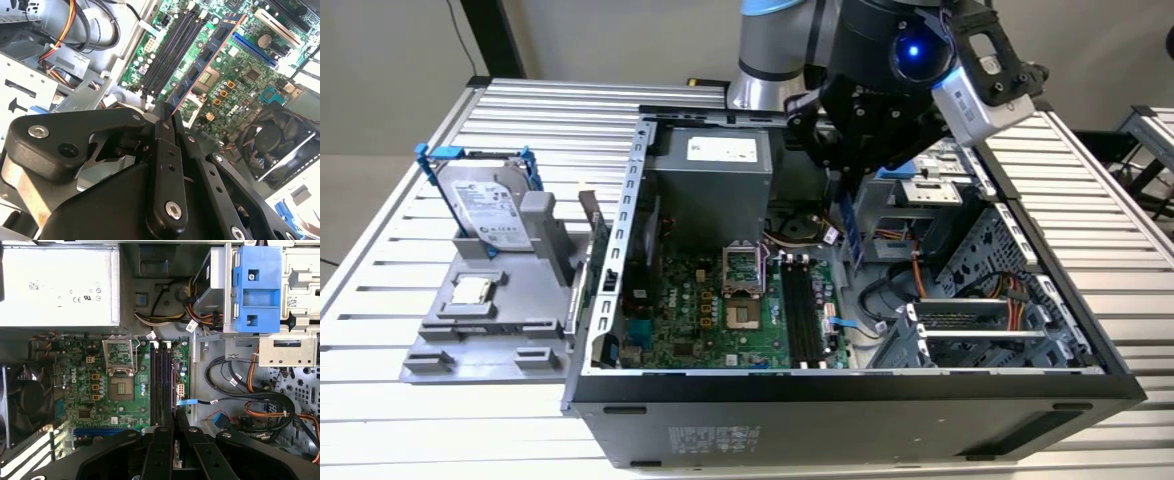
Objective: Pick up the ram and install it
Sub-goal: 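Insert the ram into the slot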
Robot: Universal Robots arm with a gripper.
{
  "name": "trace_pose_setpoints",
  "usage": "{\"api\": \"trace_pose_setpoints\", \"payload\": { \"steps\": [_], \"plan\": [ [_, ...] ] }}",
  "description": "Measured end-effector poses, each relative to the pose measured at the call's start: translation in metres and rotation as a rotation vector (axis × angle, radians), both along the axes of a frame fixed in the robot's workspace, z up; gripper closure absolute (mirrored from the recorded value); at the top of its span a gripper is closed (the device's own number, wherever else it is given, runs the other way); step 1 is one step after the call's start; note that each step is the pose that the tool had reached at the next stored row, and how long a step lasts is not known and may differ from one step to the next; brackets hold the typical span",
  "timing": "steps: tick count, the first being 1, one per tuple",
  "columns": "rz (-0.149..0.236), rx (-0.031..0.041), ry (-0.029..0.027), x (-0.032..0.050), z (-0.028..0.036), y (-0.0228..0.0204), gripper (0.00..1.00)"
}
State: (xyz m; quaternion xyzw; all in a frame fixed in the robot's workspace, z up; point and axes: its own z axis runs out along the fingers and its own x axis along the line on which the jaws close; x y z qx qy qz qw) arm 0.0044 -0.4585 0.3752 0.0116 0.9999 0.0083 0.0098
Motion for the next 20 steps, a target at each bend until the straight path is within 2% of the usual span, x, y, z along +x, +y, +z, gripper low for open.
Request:
{"api": "trace_pose_setpoints", "payload": {
  "steps": [10, 20],
  "plan": [
    [0.000, -0.0001, 0.0000, 0.0000, -0.0076, 0.0000, 1.00],
    [0.000, 0.0000, 0.0000, 0.0000, -0.0094, 0.0000, 1.00]
  ]
}}
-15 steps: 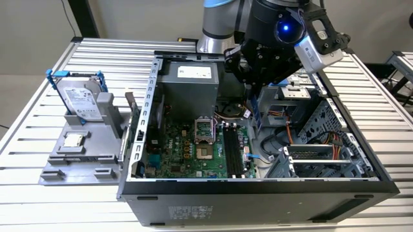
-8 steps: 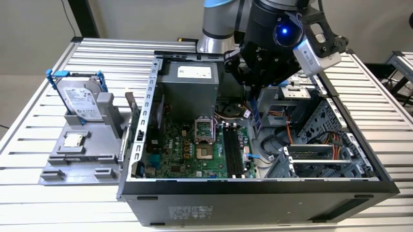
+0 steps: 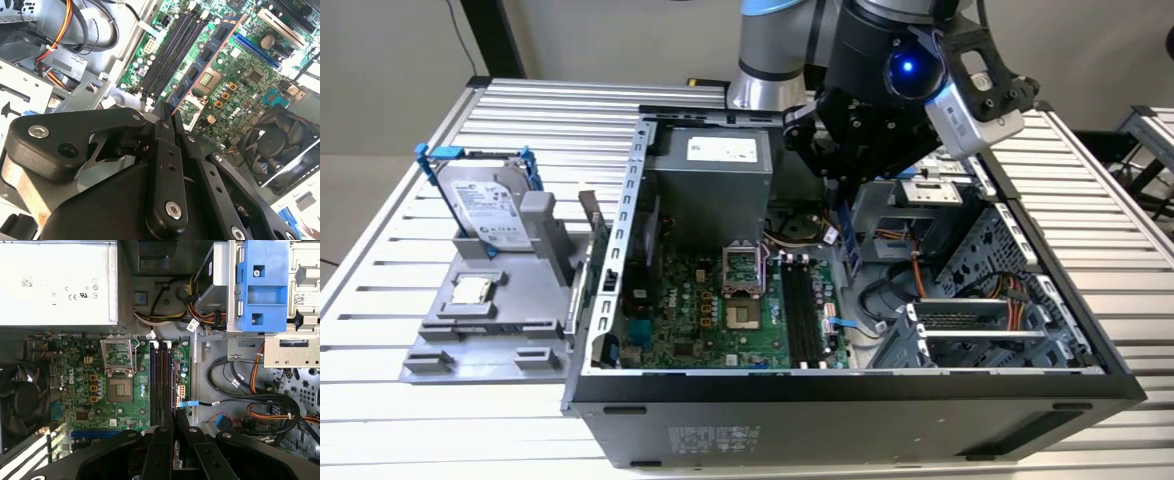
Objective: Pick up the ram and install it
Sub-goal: 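Insert the ram into the slot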
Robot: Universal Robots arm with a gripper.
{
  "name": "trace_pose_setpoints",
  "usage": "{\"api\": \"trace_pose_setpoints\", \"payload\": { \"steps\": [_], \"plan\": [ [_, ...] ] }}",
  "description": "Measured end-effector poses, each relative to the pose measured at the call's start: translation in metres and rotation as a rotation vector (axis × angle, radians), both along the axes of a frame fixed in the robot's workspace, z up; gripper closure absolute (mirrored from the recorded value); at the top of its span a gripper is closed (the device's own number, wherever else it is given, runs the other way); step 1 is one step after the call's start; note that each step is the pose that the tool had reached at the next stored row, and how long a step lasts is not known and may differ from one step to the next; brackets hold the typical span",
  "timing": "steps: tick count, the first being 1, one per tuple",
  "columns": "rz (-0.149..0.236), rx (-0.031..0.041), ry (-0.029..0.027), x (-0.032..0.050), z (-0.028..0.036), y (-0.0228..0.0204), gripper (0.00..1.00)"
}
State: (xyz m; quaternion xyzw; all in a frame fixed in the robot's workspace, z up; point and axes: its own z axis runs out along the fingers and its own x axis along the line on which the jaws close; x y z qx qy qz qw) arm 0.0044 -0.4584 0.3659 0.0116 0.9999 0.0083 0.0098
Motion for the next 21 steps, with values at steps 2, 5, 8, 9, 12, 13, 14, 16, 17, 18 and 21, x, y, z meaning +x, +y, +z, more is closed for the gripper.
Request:
{"api": "trace_pose_setpoints", "payload": {
  "steps": [2, 5, 8, 9, 12, 13, 14, 16, 17, 18, 21],
  "plan": [
    [0.000, 0.0001, 0.0000, 0.0000, -0.0007, 0.0001, 1.00],
    [0.000, -0.0001, 0.0000, 0.0000, -0.0017, 0.0001, 1.00],
    [0.000, 0.0000, -0.0005, 0.0000, -0.0018, 0.0001, 1.00],
    [0.000, 0.0000, -0.0005, 0.0000, -0.0018, 0.0001, 1.00],
    [0.000, -0.0002, -0.0004, 0.0000, -0.0019, 0.0001, 1.00],
    [0.000, -0.0001, -0.0004, 0.0000, -0.0022, 0.0001, 1.00],
    [0.000, 0.0001, -0.0005, 0.0000, -0.0027, 0.0001, 1.00],
    [0.000, 0.0000, -0.0005, 0.0000, -0.0038, 0.0001, 1.00],
    [0.000, -0.0001, -0.0005, 0.0000, -0.0045, 0.0001, 1.00],
    [0.000, -0.0001, -0.0005, 0.0000, -0.0052, 0.0001, 1.00],
    [0.000, -0.0001, -0.0005, 0.0001, -0.0078, 0.0001, 1.00]
  ]
}}
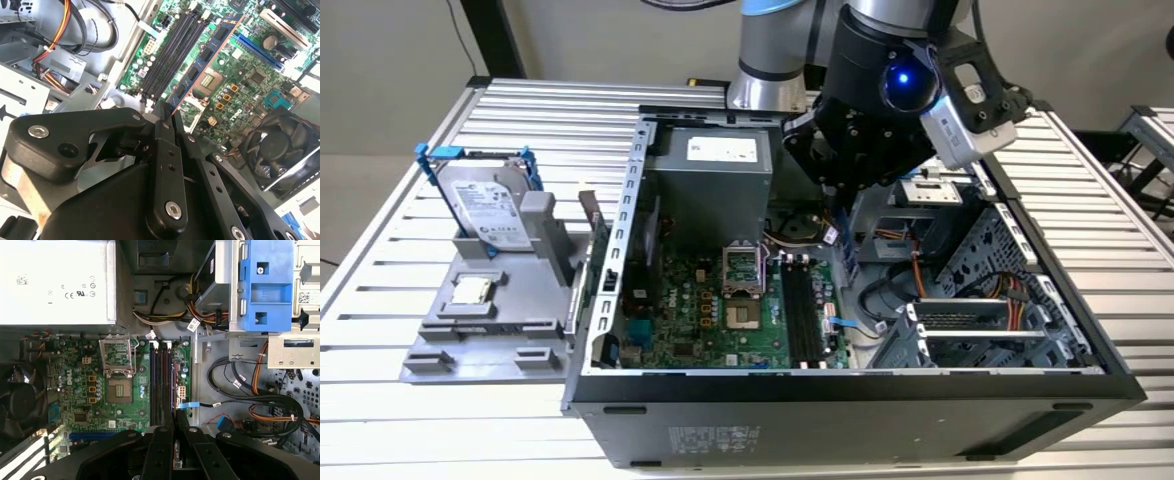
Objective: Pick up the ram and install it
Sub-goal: 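Insert the ram into the slot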
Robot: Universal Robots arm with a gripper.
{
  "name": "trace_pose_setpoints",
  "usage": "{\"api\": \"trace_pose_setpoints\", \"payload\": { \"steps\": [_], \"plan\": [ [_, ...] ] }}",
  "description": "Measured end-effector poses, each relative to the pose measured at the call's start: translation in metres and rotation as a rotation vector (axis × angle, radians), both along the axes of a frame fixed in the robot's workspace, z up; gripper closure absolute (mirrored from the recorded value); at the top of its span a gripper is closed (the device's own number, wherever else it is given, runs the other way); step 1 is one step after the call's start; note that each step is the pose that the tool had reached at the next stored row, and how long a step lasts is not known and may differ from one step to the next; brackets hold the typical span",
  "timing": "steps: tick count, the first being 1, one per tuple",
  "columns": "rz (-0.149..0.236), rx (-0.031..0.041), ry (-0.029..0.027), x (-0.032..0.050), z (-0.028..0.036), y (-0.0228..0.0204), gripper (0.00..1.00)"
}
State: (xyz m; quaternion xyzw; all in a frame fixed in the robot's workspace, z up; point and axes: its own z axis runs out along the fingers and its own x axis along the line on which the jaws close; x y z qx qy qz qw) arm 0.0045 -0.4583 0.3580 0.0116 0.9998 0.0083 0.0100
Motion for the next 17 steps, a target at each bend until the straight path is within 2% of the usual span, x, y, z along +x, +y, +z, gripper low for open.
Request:
{"api": "trace_pose_setpoints", "payload": {
  "steps": [17],
  "plan": [
    [-0.005, -0.0009, 0.0001, 0.0015, -0.0182, 0.0001, 1.00]
  ]
}}
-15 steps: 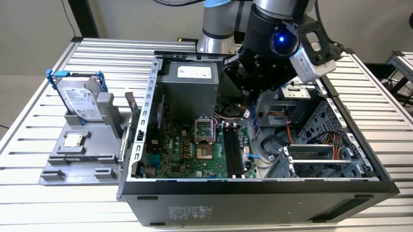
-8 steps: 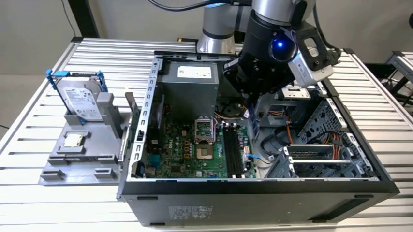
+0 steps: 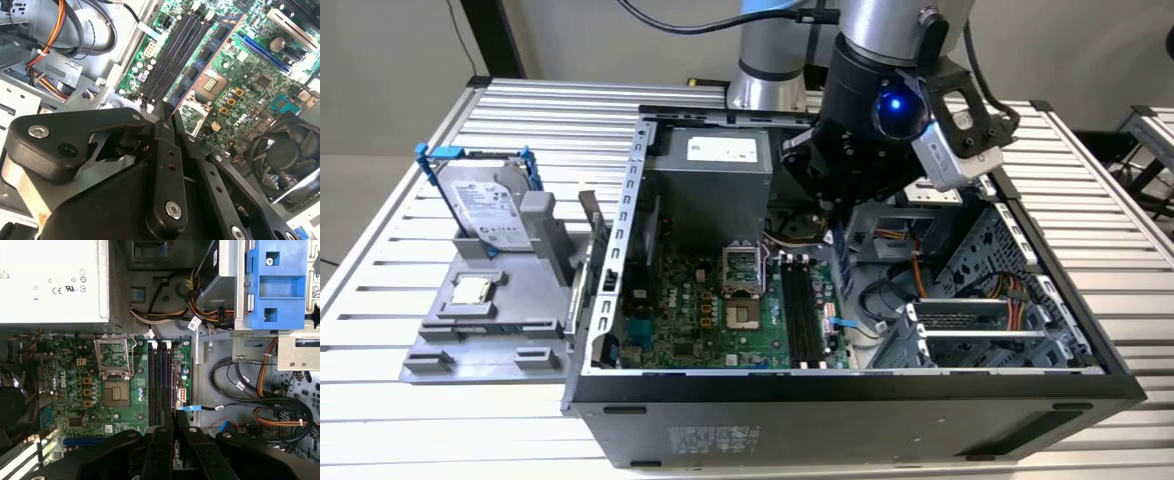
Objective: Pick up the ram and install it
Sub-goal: 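Insert the ram into the slot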
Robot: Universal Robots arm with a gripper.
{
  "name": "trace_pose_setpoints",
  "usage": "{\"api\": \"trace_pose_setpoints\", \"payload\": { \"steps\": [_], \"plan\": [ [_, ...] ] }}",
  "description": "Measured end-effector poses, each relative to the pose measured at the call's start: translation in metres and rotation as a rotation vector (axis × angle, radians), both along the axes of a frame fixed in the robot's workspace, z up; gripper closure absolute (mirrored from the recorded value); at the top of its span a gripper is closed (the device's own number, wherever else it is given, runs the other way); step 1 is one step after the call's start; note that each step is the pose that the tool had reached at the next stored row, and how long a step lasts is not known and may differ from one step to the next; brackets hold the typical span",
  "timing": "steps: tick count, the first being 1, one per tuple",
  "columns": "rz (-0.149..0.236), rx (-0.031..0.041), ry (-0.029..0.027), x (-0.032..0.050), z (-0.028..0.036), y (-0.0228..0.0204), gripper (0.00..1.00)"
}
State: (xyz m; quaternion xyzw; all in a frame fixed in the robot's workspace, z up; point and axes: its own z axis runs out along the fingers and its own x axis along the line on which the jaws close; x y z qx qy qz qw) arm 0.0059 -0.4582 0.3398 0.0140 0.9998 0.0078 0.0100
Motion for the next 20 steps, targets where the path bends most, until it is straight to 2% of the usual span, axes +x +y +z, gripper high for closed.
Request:
{"api": "trace_pose_setpoints", "payload": {
  "steps": [4, 11, 17, 20],
  "plan": [
    [-0.002, -0.0001, 0.0000, 0.0001, -0.0044, 0.0000, 1.00],
    [-0.008, -0.0017, 0.0000, 0.0011, -0.0169, 0.0000, 1.00],
    [-0.008, -0.0110, -0.0005, 0.0034, -0.0265, 0.0000, 1.00],
    [-0.029, -0.0124, -0.0007, 0.0036, -0.0313, 0.0000, 1.00]
  ]
}}
